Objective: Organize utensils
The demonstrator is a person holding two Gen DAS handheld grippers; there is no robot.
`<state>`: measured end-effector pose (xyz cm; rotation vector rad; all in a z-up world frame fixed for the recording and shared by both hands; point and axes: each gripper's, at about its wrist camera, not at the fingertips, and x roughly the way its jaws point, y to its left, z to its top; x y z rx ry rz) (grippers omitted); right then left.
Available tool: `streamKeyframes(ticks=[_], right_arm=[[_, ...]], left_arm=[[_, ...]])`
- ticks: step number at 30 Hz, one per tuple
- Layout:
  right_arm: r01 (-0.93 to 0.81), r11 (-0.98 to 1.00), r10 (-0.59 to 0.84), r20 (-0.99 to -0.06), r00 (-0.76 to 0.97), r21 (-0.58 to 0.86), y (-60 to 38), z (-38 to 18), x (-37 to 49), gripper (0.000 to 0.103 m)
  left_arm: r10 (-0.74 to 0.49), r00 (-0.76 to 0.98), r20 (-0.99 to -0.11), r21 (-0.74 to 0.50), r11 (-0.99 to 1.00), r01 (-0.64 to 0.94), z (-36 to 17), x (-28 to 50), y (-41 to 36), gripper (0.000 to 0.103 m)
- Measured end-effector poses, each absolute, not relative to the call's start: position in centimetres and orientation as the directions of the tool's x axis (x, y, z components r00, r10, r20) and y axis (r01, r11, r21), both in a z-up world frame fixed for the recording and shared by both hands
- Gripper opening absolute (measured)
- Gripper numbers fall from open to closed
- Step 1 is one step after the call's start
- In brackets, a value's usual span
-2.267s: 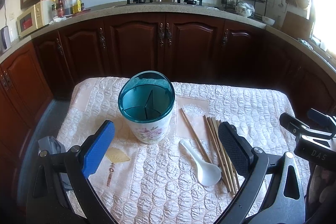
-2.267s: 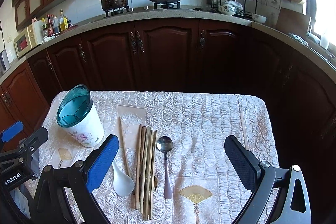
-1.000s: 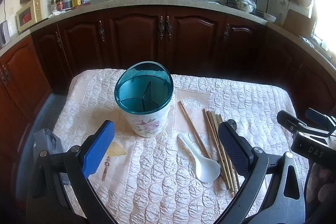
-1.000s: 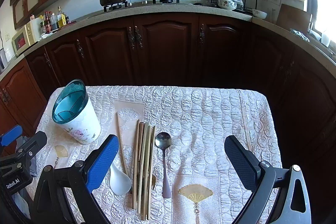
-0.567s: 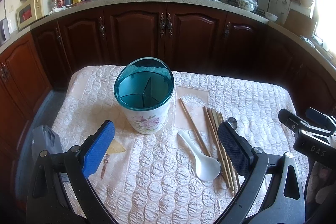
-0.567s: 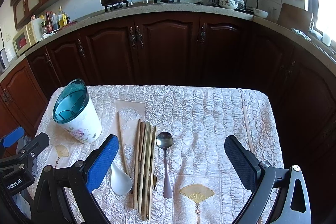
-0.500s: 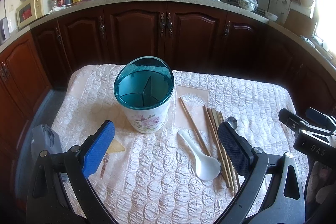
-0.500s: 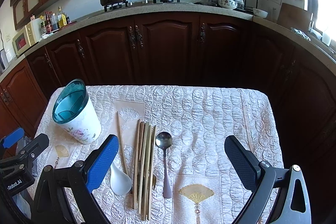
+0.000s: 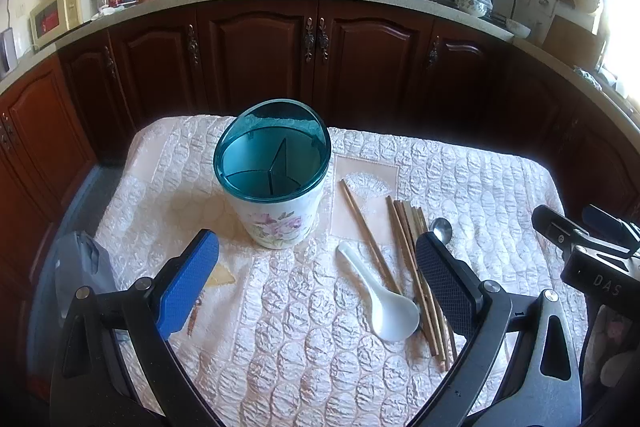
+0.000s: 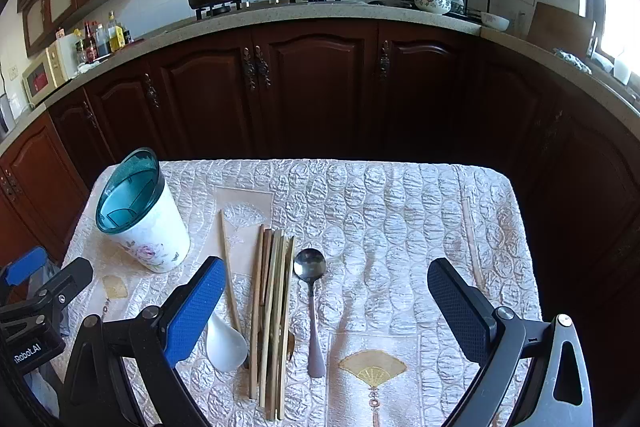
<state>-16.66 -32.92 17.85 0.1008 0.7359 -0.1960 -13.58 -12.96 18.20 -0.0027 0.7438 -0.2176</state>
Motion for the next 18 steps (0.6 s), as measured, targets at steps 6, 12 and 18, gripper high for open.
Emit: streamKeyframes(ticks=[6,12,18], right_arm=[[0.217,0.976,-0.144,-0.677,0.722,0.023,-33.0,17.6,-16.5,0.101],[0.218,0.976,-0.148,-0.684,0.714,0.016,-33.1,17.3,-16.2,0.101],[0.175,0.984,-0.108,-0.698,0.708,0.026,-33.4,16.4,-15.5,0.101]], left_arm=[[-0.198,0.703,-0.683,-0.091,0.978,0.186,17.7,-13.4,-12.6,0.100],[-0.186,0.696,-0.694,-0.089,0.981,0.175,17.2,-13.0,-11.9,0.100],[-0.184,0.657,-0.731,-0.125,0.983,0.136,15.3,-11.9,-10.2,0.099]])
